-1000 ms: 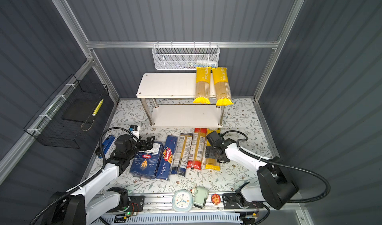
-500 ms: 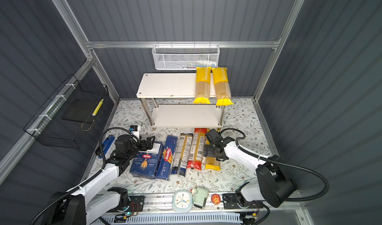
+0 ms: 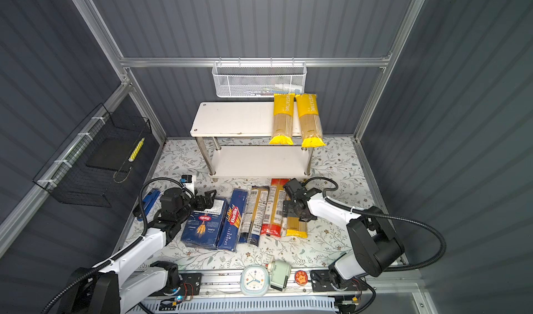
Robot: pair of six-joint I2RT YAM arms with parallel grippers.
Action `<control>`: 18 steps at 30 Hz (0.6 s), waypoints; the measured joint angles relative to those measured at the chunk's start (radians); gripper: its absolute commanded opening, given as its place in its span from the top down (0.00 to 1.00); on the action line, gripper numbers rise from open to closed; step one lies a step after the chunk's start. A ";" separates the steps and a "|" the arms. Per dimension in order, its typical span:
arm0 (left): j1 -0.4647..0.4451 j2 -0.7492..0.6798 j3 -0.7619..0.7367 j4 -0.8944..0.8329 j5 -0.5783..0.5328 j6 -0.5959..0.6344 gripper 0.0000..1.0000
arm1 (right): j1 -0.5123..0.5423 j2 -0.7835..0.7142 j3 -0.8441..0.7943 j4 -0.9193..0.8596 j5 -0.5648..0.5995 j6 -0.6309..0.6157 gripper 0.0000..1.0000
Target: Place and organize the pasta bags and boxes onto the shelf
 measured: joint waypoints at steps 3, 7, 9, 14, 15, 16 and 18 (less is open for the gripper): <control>0.000 0.000 0.000 0.000 0.000 0.000 0.01 | 0.000 0.027 0.008 0.004 0.002 -0.005 0.01; 0.000 0.000 0.000 0.000 0.000 0.000 0.01 | 0.000 0.092 0.027 0.003 0.007 -0.005 0.01; 0.000 0.000 0.000 0.000 0.000 0.000 0.01 | 0.000 0.110 0.031 0.003 0.009 -0.005 0.01; 0.000 0.000 0.000 0.000 0.000 0.000 0.01 | 0.000 0.116 0.037 0.006 0.015 -0.005 0.01; 0.000 0.000 0.000 0.000 0.000 0.000 0.01 | 0.000 0.116 0.037 0.007 0.017 -0.004 0.01; 0.000 0.000 0.000 0.000 0.000 0.000 0.01 | 0.000 0.116 0.037 0.010 0.018 -0.004 0.01; 0.000 0.000 0.000 0.000 0.000 0.000 0.01 | 0.000 0.116 0.037 0.013 0.021 -0.002 0.01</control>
